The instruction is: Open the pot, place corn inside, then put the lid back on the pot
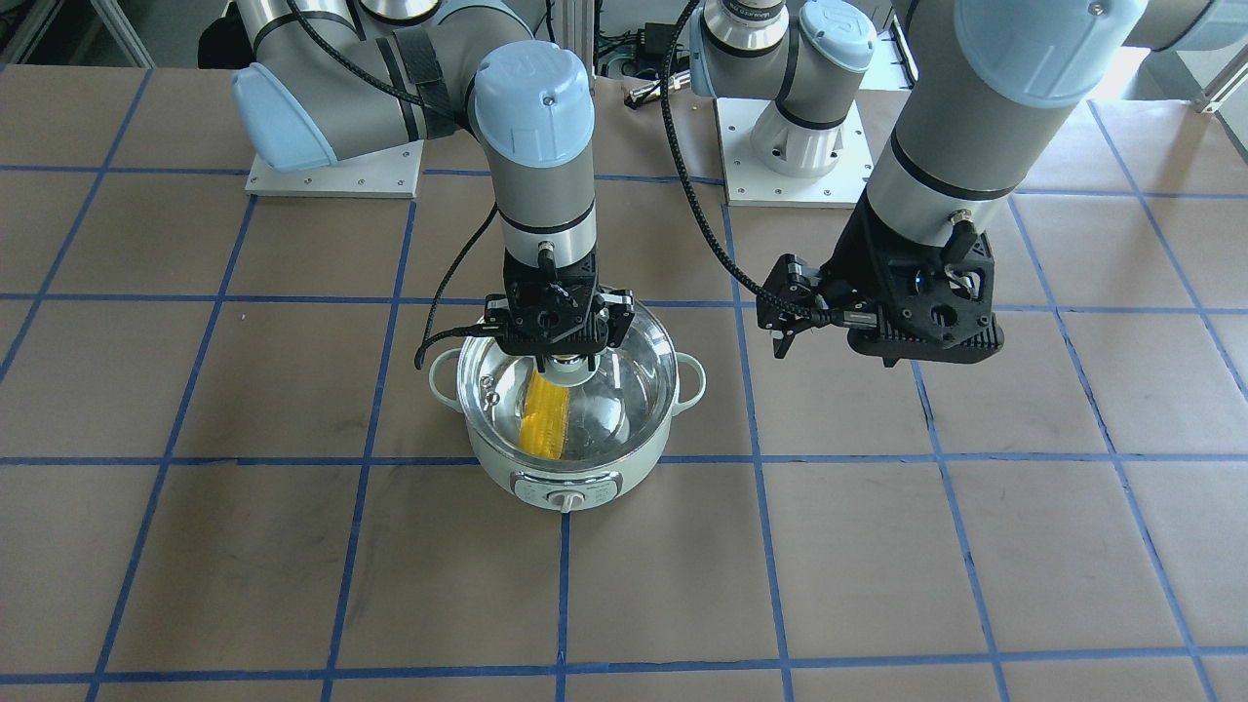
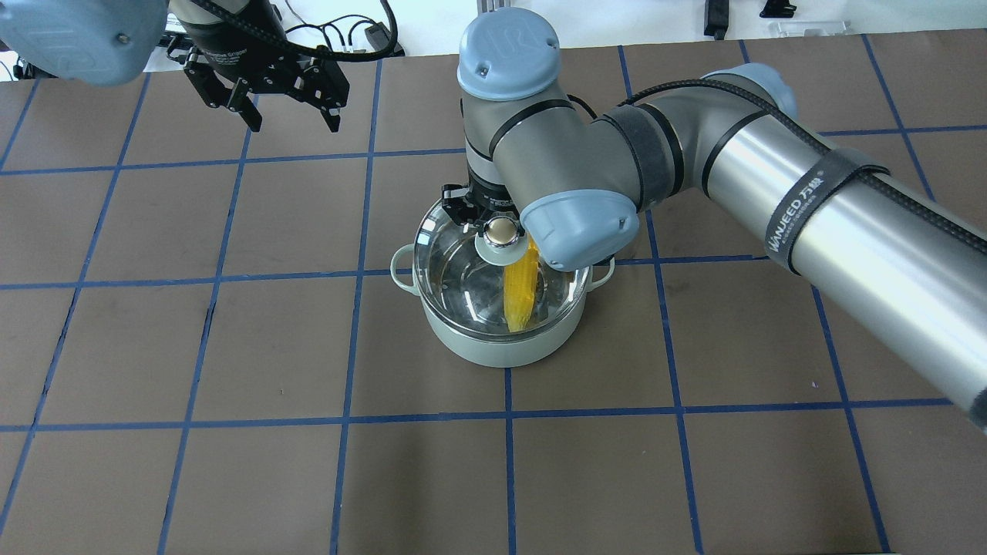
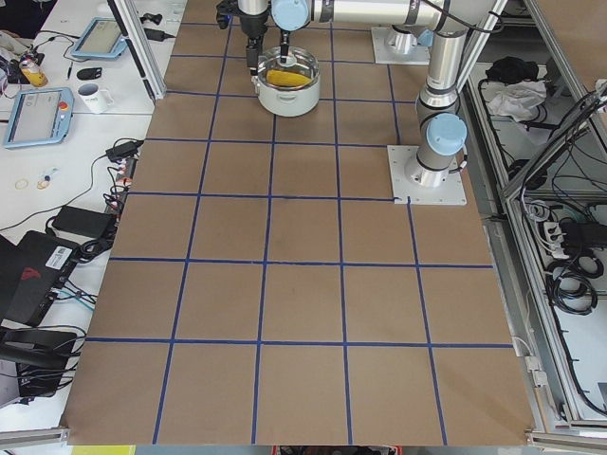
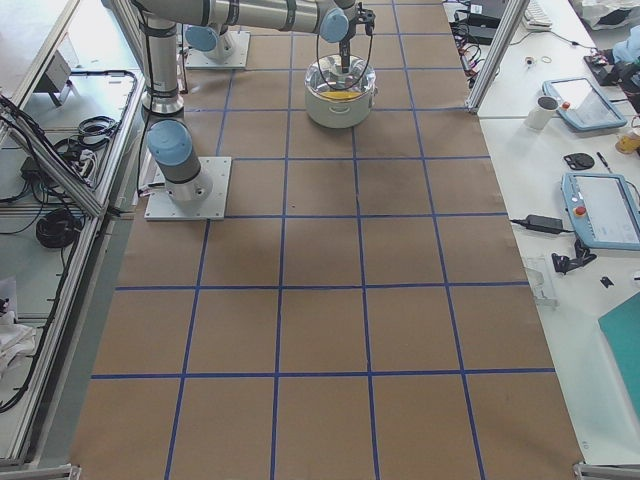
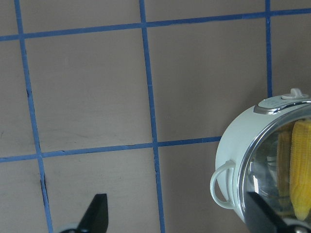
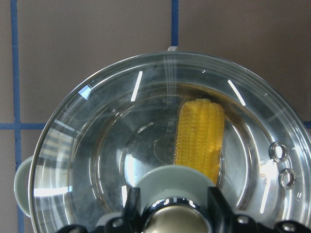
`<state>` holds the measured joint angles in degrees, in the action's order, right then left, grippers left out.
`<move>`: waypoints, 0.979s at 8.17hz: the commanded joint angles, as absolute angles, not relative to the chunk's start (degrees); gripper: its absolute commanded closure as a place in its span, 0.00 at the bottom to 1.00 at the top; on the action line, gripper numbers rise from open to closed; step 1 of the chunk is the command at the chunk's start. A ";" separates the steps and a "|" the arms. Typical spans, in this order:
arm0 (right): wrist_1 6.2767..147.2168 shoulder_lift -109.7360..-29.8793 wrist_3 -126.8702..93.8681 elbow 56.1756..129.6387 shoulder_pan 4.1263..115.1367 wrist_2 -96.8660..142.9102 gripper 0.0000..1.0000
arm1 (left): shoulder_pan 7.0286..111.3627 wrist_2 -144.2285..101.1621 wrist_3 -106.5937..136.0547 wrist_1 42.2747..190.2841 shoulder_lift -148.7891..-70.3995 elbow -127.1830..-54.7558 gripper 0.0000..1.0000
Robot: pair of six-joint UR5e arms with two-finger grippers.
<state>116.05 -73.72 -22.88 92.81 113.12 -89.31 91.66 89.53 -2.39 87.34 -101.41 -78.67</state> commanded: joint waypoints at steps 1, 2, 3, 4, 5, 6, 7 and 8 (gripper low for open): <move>116.02 -73.65 -22.32 92.90 113.12 -90.09 0.97 | 91.67 89.74 -2.46 85.79 -101.51 -78.84 0.00; 116.02 -73.57 -22.50 92.81 113.12 -89.48 0.97 | 91.58 90.08 -2.55 85.78 -101.43 -78.92 0.00; 116.10 -73.48 -22.24 92.81 113.12 -89.47 0.97 | 91.58 90.09 -2.55 85.78 -101.51 -79.01 0.00; 116.10 -73.39 -22.06 92.81 113.12 -89.56 0.97 | 91.67 90.09 -2.55 85.78 -101.51 -79.01 0.00; 116.10 -73.30 -22.06 92.81 113.12 -89.56 0.97 | 91.67 90.09 -2.55 85.78 -101.51 -79.01 0.00; 116.10 -73.30 -22.06 92.90 113.12 -89.47 0.97 | 91.67 90.09 -2.55 85.78 -101.51 -79.01 0.00; 116.10 -73.30 -22.06 92.90 113.12 -89.56 0.97 | 91.67 90.00 -2.46 85.69 -101.77 -79.01 0.00; 116.10 -73.21 -22.06 92.90 113.12 -89.47 0.97 | 91.67 89.91 -2.46 85.69 -101.78 -79.01 0.00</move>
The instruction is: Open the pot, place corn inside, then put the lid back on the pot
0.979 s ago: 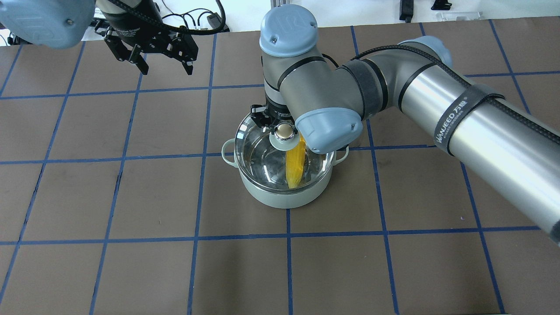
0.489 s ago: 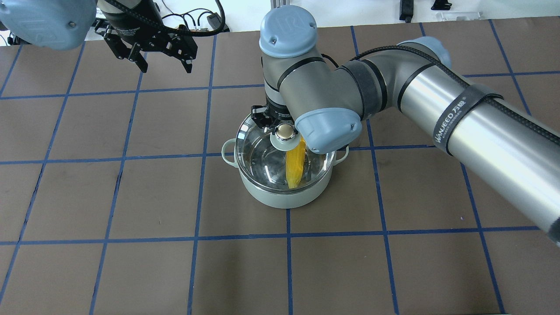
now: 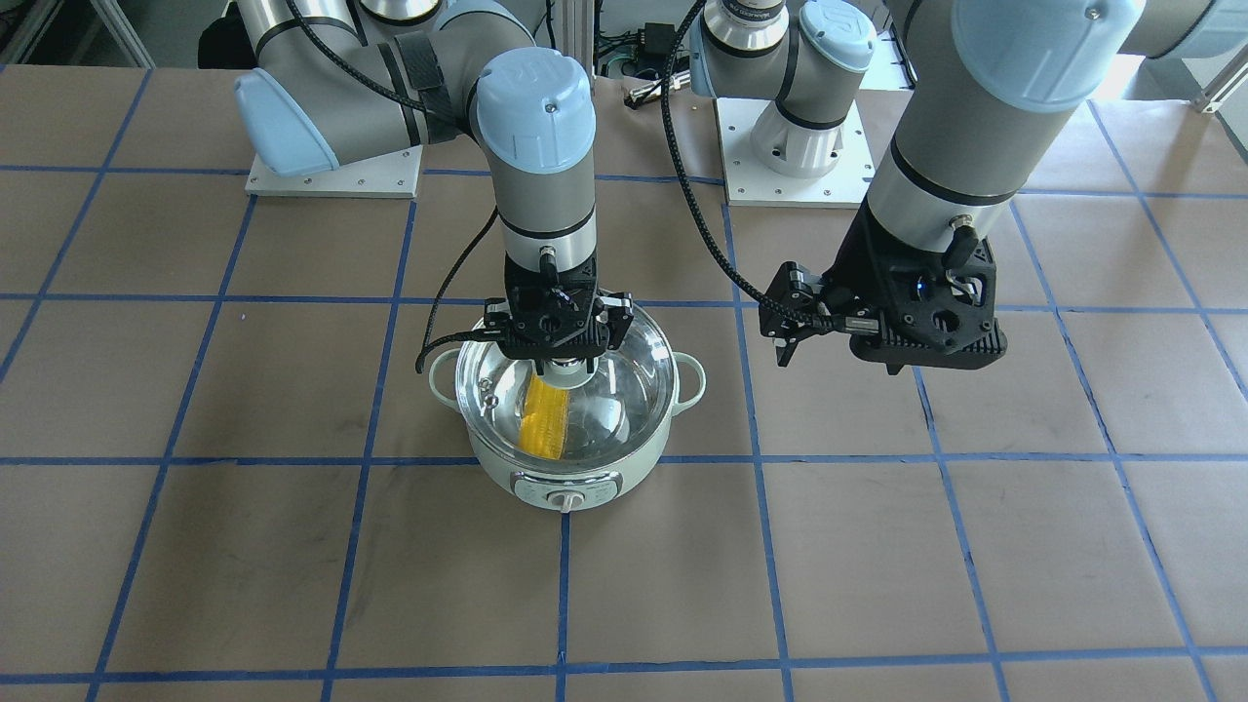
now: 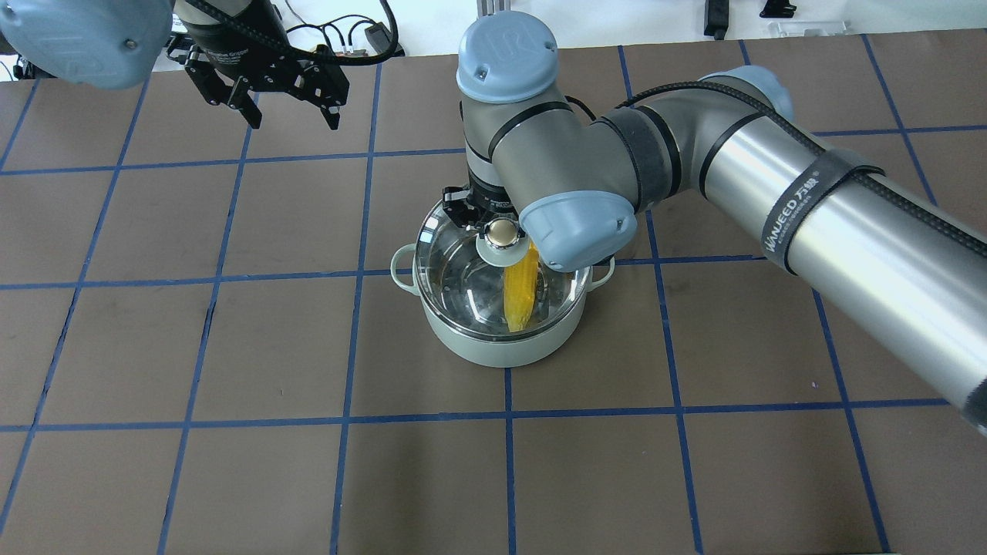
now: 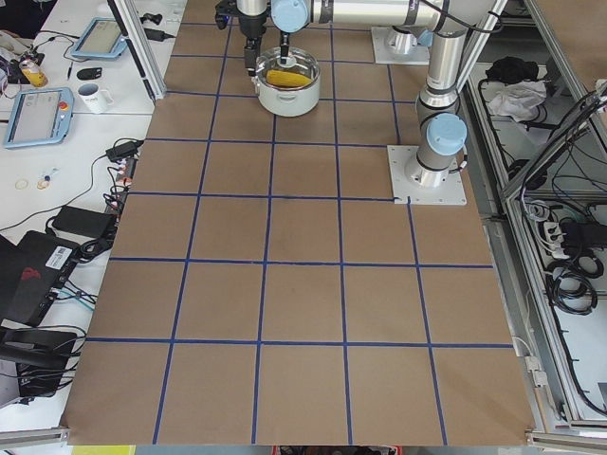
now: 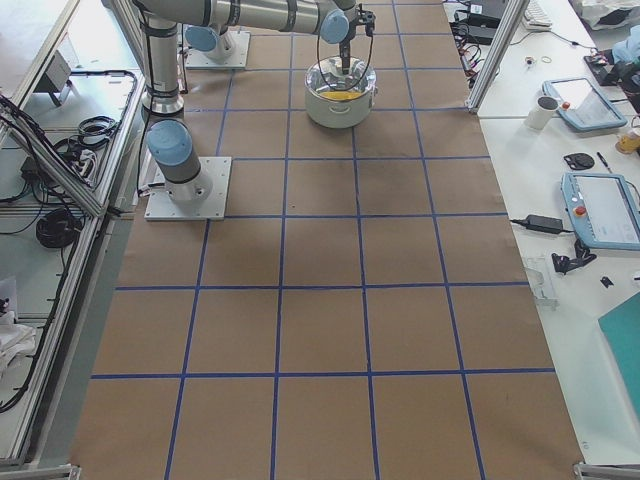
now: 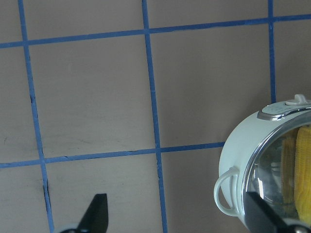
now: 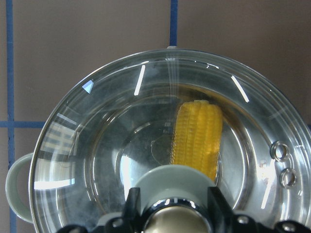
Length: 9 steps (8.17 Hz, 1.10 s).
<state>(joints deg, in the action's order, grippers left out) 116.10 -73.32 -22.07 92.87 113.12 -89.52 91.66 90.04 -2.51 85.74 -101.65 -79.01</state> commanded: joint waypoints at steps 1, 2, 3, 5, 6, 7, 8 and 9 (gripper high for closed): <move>116.02 -73.21 -22.23 92.90 113.12 -89.47 0.97 | 91.67 89.91 -2.46 85.69 -101.78 -79.10 0.00; 115.84 -73.30 -22.76 92.81 113.12 -89.39 0.97 | 91.67 89.91 -2.46 85.69 -101.78 -79.10 0.00; 115.84 -73.39 -22.76 92.81 113.12 -89.38 0.97 | 91.67 89.91 -2.46 85.69 -101.78 -79.10 0.00; 115.49 -73.39 -22.68 92.81 113.12 -89.47 0.97 | 91.67 90.09 -2.81 85.69 -101.69 -79.28 0.00; 115.49 -73.39 -22.68 92.81 113.12 -89.39 0.97 | 91.67 90.17 -2.90 85.69 -101.43 -79.71 0.00; 115.49 -73.30 -22.68 92.81 113.12 -89.30 0.97 | 91.67 90.18 -2.90 85.61 -101.43 -79.72 0.00; 115.05 -73.30 -22.68 92.81 113.12 -89.21 0.97 | 91.67 90.18 -2.90 85.61 -101.51 -79.80 0.00; 114.70 -73.30 -22.76 92.81 113.12 -89.12 0.97 | 91.67 90.18 -2.64 85.61 -101.60 -79.72 0.00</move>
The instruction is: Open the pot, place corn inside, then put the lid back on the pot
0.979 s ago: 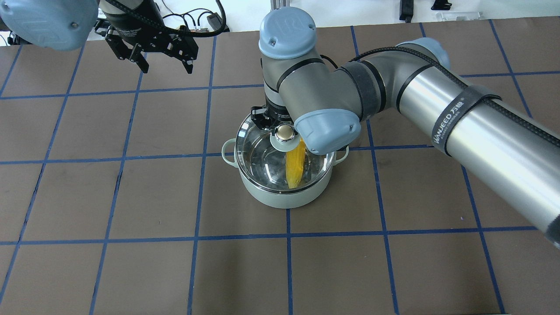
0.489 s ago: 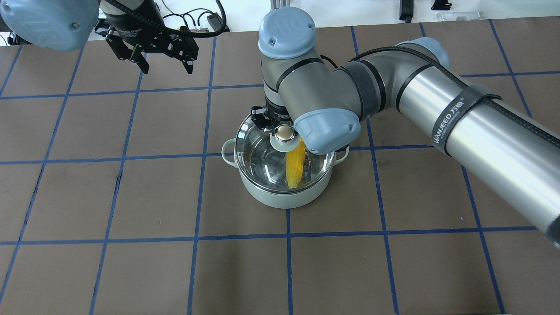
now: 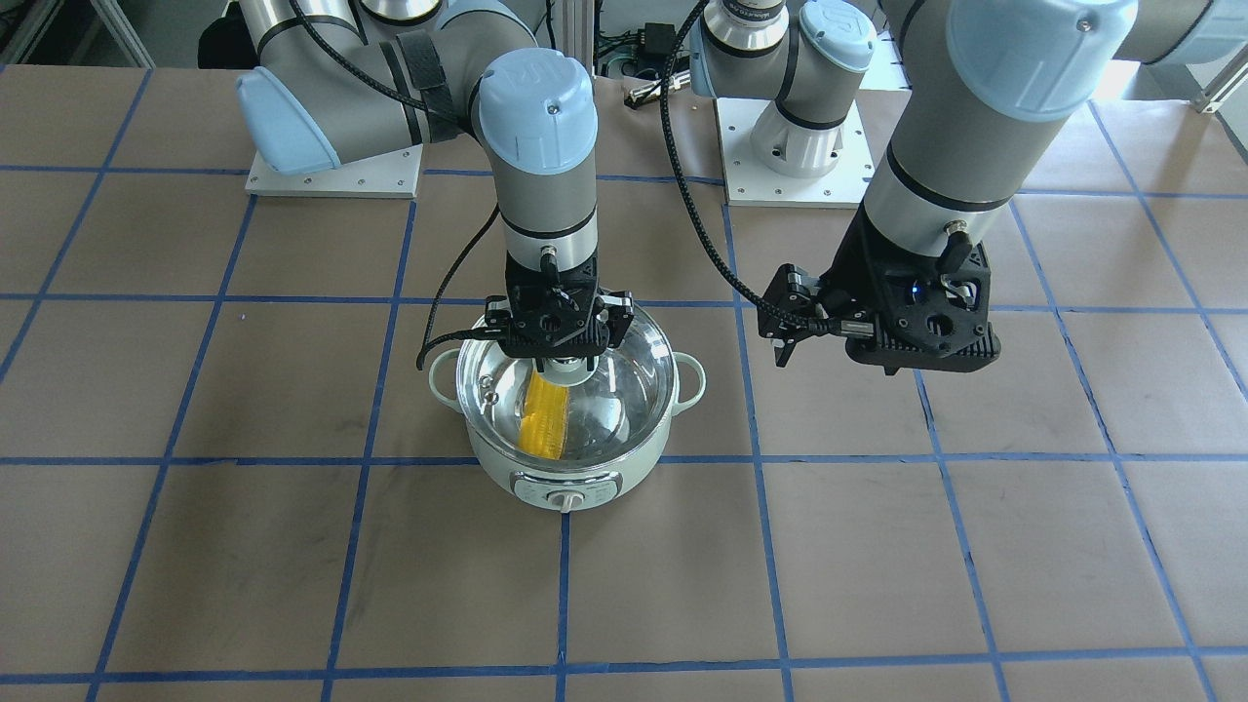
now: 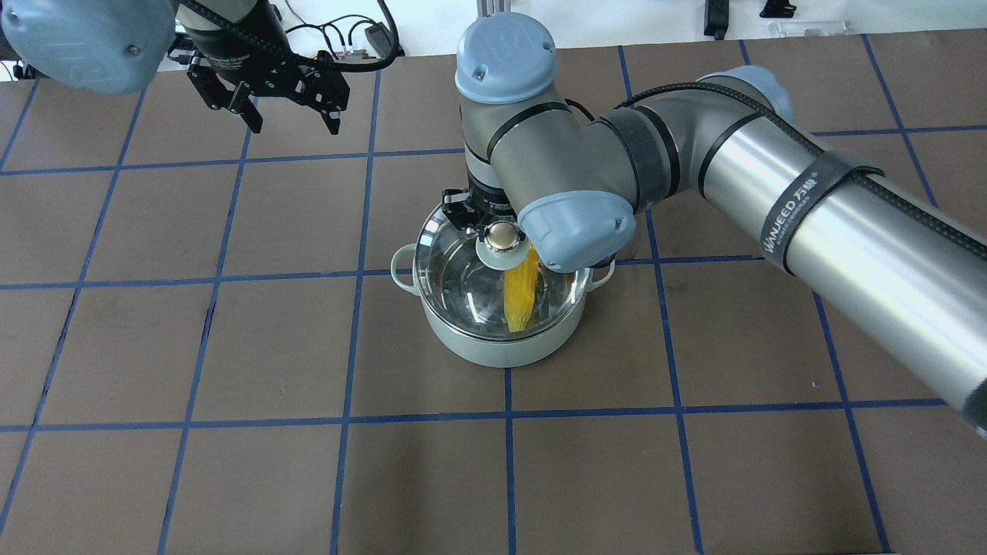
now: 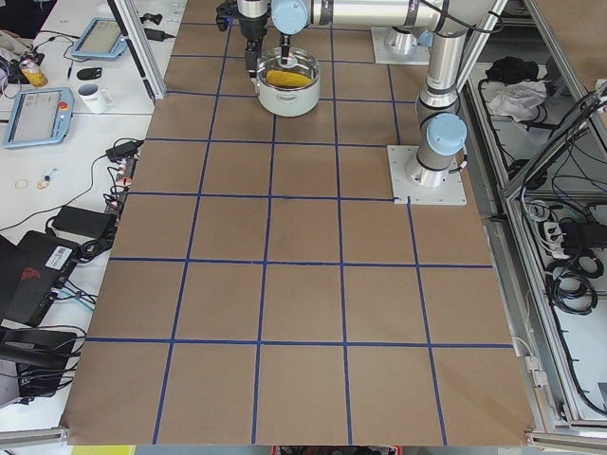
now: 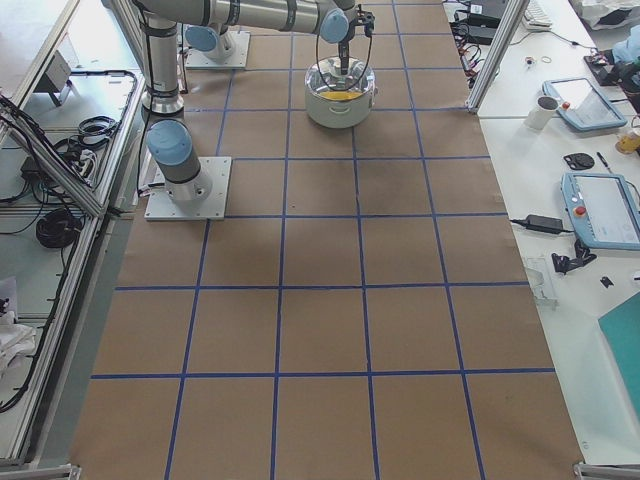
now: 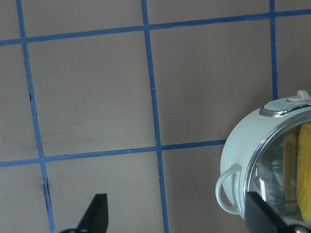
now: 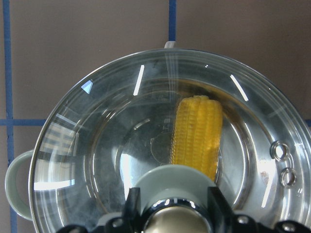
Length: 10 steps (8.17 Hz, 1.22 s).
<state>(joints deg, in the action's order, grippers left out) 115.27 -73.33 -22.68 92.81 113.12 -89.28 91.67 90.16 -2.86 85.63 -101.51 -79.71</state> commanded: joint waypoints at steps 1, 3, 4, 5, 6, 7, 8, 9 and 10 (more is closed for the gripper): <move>114.61 -73.30 -22.76 92.81 113.12 -89.12 0.97 | 91.67 90.18 -2.55 85.69 -101.69 -79.63 0.00; 114.70 -73.21 -22.50 92.81 113.12 -88.68 0.97 | 91.67 90.18 -2.55 85.69 -101.69 -79.63 0.00; 114.78 -73.21 -22.24 92.81 113.12 -88.59 0.97 | 91.67 90.18 -2.55 85.61 -101.69 -79.63 0.00; 114.79 -73.13 -22.24 92.81 113.12 -88.59 0.97 | 91.67 90.18 -2.55 85.61 -101.78 -79.63 0.00; 114.79 -73.13 -22.32 92.81 113.12 -88.68 0.92 | 91.67 90.18 -2.55 85.61 -101.78 -79.54 0.00; 114.96 -73.13 -22.24 92.81 113.12 -88.77 0.62 | 91.67 90.18 -2.64 85.61 -101.69 -79.63 0.00; 114.87 -73.13 -22.50 92.81 113.12 -88.86 0.28 | 91.67 90.26 -2.98 85.69 -101.60 -79.80 0.00; 114.26 -73.30 -22.59 92.81 113.12 -89.64 0.00 | 91.67 90.26 -2.99 85.69 -101.51 -79.72 0.00; 111.65 -73.82 -21.98 92.55 113.12 -89.82 0.00 | 91.58 90.26 -3.16 85.61 -101.25 -79.72 0.00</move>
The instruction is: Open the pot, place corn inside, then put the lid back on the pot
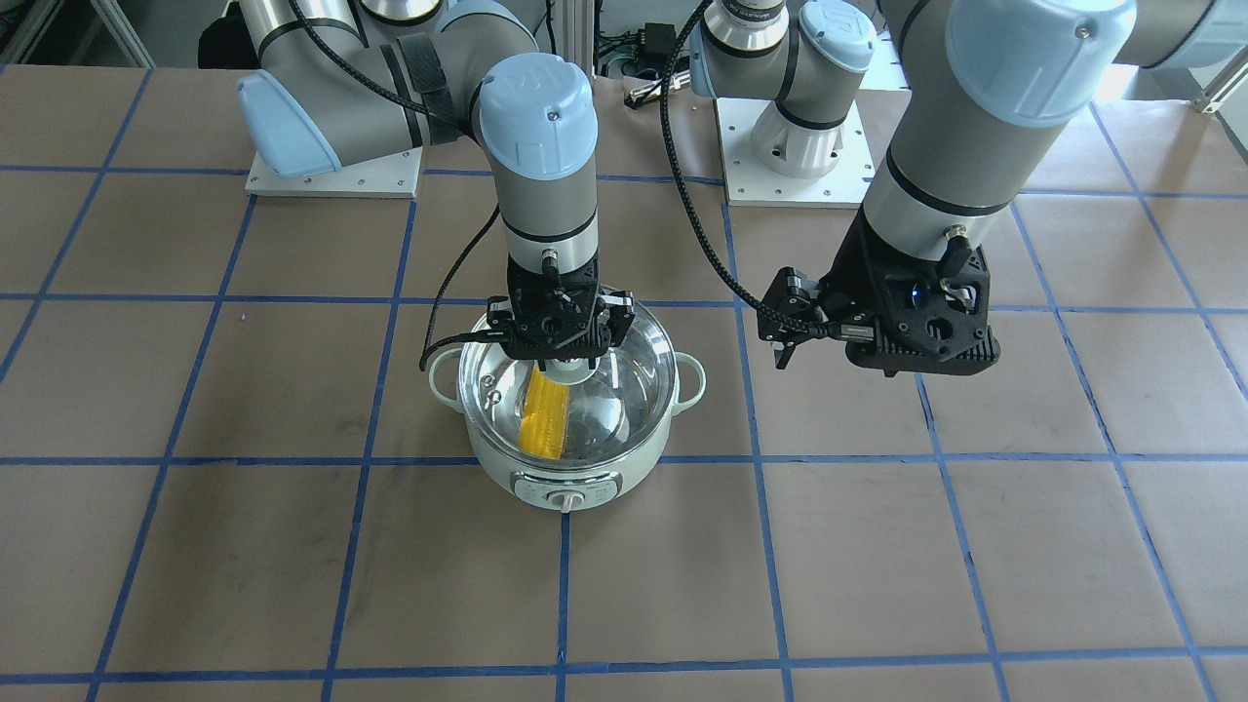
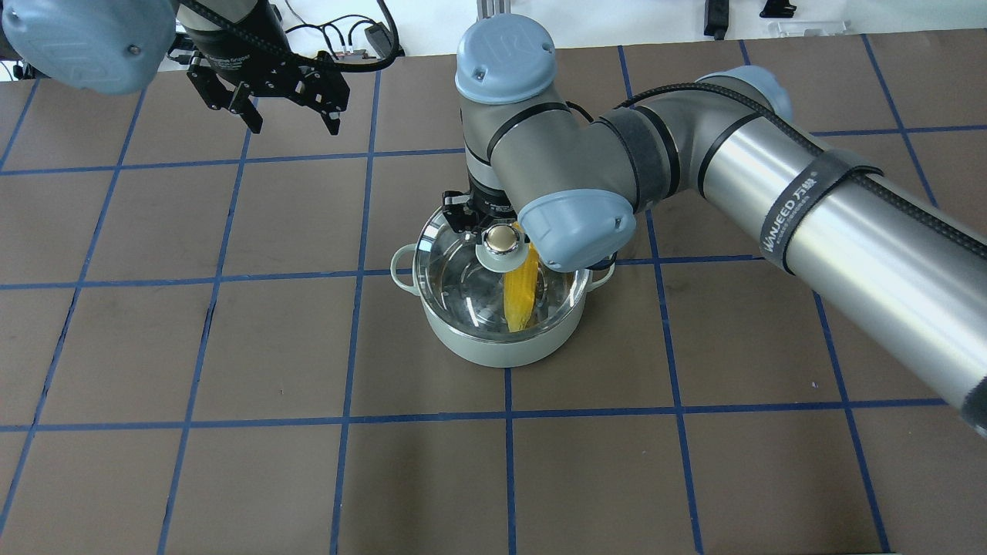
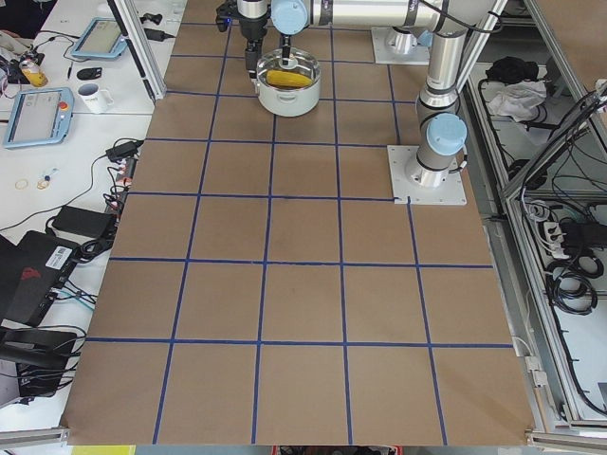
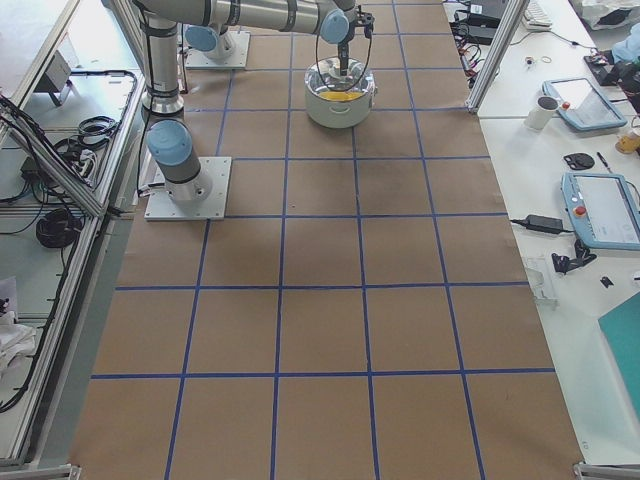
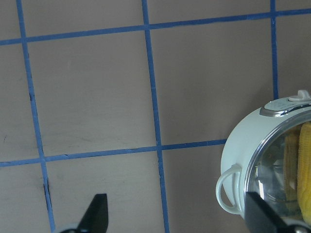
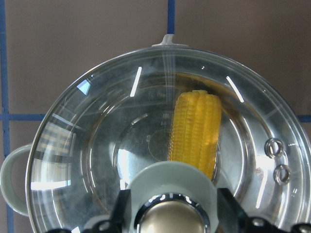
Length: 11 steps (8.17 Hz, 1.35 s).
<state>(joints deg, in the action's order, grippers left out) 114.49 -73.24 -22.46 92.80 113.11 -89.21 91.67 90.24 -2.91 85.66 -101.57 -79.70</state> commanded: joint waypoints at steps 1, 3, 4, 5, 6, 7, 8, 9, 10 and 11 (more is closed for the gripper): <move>110.75 -74.00 -21.97 91.85 112.85 -89.82 0.00 | 91.58 90.18 -3.25 85.61 -100.81 -79.80 0.00; 106.03 -80.29 -21.80 91.41 110.58 -89.91 0.00 | 91.67 90.26 -3.25 85.69 -100.98 -79.89 0.00; 104.26 -83.81 -19.01 91.32 107.09 -91.57 0.00 | 91.58 90.26 -3.25 85.69 -100.99 -79.89 0.00; 99.37 -87.59 -16.11 91.32 103.14 -93.76 0.00 | 91.58 90.26 -3.34 85.69 -101.16 -79.98 0.00; 96.01 -89.98 -12.60 90.97 98.75 -93.87 0.00 | 91.58 90.26 -3.34 85.69 -101.16 -79.98 0.00; 92.67 -91.65 -8.57 90.01 94.79 -93.78 0.00 | 91.58 90.26 -3.34 85.69 -101.16 -79.98 0.00; 88.98 -92.71 -2.96 89.48 92.92 -93.78 0.00 | 91.67 90.18 -3.25 85.69 -101.25 -79.98 0.00; 88.86 -92.99 -2.03 89.65 92.38 -93.52 0.00 | 91.58 90.18 -3.16 85.61 -101.42 -79.98 0.00; 88.60 -93.08 -2.11 89.82 92.55 -93.60 0.00 | 91.67 90.18 -3.08 85.61 -101.34 -79.98 0.00; 88.59 -93.08 -2.02 89.82 92.55 -94.13 0.00 | 91.58 89.74 -2.99 85.69 -100.55 -79.81 0.00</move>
